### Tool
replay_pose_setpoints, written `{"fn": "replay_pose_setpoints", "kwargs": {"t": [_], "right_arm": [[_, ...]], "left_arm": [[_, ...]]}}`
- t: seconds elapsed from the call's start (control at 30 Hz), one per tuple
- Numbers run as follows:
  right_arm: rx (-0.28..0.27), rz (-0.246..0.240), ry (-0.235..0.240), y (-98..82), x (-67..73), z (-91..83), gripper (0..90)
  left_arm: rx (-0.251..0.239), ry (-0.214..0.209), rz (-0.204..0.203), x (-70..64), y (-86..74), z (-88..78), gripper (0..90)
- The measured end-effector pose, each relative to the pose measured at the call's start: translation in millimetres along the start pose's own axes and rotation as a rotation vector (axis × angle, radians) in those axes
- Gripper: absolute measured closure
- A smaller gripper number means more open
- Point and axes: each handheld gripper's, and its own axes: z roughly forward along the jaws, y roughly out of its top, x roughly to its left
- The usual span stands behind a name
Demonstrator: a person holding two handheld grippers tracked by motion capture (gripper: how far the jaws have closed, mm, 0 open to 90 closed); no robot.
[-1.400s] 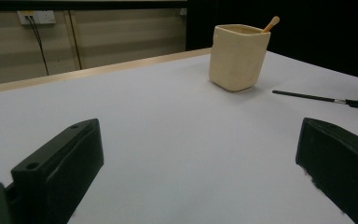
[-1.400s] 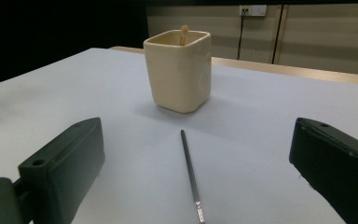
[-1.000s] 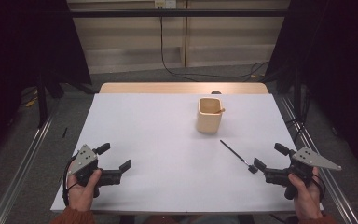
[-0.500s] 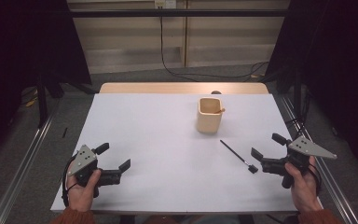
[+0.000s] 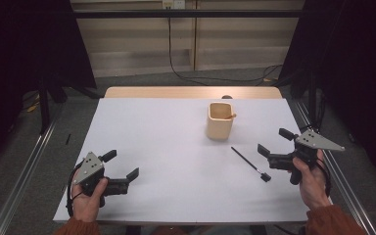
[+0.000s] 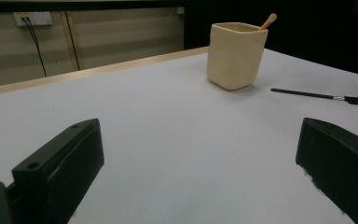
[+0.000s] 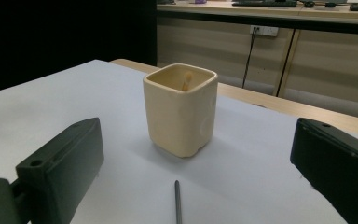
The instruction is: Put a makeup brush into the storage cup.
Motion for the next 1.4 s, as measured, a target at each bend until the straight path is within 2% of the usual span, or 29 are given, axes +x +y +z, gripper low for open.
{"fn": "replay_pose_setpoints", "kwargs": {"t": [0.3, 0.43, 0.53, 0.73, 0.83, 1.07, 1.13, 1.3, 1.4], "right_arm": [[-0.007, -0.002, 0.004, 6.8, -3.2, 7.6, 2.2], [0.015, -0.014, 0.007, 9.1, -5.3, 13.0, 2.4], [0.032, -0.02, 0.011, 10.5, -7.8, 16.8, 3.0], [0.078, -0.002, 0.053, 12.8, -13.5, 24.2, 2.2], [0.099, 0.011, 0.066, 12.4, -16.3, 25.6, 0.9], [0.194, 0.03, 0.081, 9.0, -18.9, 31.1, 1.9], [0.23, 0.019, 0.067, 8.2, -18.3, 33.7, 3.4], [0.299, 0.017, 0.081, 6.9, -20.3, 39.3, 4.4], [0.337, 0.005, 0.079, 6.7, -20.2, 41.6, 8.9]], "left_arm": [[-0.007, 0.01, -0.001, -0.4, 1.1, 0.0, 0.9], [-0.002, -0.008, -0.001, -0.5, 1.0, -0.4, 1.0], [-0.008, 0.002, -0.006, 1.4, 0.6, -1.2, 1.0], [-0.011, 0.014, -0.014, 4.5, 0.2, -4.7, 0.8], [-0.015, 0.004, -0.015, 4.3, 0.1, -4.8, 0.6], [-0.004, -0.013, -0.012, 2.3, -0.1, -2.3, 0.9], [-0.005, -0.01, -0.014, 2.9, -0.2, -1.7, 0.7], [-0.001, -0.01, -0.009, 3.8, -0.5, -1.3, 0.8], [0.002, -0.01, -0.007, 3.9, -0.6, -1.1, 0.8]]}}
